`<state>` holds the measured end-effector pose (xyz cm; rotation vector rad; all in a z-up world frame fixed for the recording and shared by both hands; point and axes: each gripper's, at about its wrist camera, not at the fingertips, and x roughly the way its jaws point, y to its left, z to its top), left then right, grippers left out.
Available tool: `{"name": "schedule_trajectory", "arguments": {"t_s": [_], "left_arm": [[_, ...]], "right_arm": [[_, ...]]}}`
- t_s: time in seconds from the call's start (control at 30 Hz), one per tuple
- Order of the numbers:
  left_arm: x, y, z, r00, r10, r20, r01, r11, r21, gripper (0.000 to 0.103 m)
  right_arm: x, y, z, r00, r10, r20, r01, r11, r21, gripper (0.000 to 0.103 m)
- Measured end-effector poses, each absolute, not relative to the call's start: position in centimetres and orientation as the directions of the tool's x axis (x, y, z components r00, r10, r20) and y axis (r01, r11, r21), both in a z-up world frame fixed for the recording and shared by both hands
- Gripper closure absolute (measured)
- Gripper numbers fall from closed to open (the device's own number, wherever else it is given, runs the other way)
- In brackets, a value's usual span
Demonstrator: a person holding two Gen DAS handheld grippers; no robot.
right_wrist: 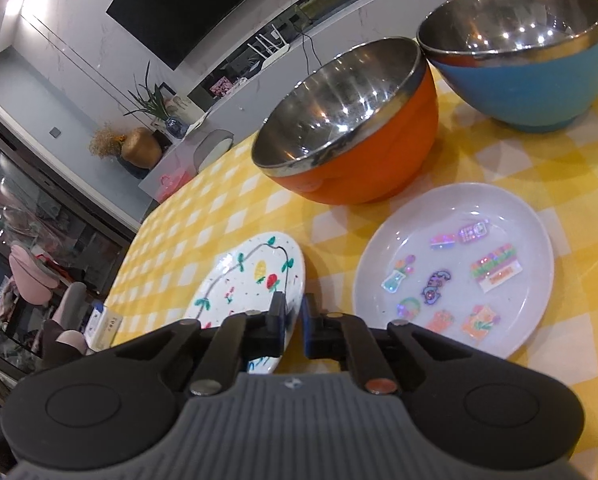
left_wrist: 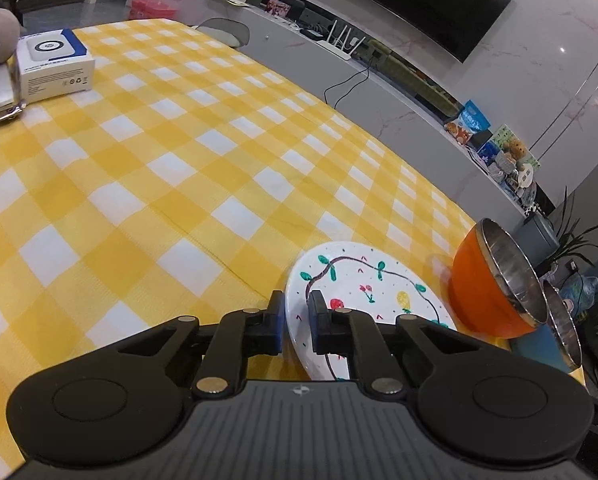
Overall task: Organize plates and bowls
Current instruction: 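Lift and carry the 'Fruity' plate with both grippers toward the bowls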
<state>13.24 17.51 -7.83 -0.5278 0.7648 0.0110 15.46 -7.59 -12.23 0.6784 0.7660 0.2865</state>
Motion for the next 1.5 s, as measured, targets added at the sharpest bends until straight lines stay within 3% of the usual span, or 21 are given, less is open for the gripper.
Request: {"name": "schedule_trajectory", "arguments": {"t_s": [0.77,1.5], "left_arm": [[7.1,15.3,-4.7,0.742,-0.220,-0.634,-0.156,0.862,-0.482,0.091],[0.2,13.8,-4.5,0.701,-0.234,-0.674,-0.115,0.895,-0.431,0.091]], "right_arm": [[8.5,-11.0,-9.4,0.689,0.464,-0.557,0.036,0.745,0.666,0.096],[0.5,-11.8,-9.9,0.653,0.448,-0.611,0.072,0.766,0.639,0.094]]}}
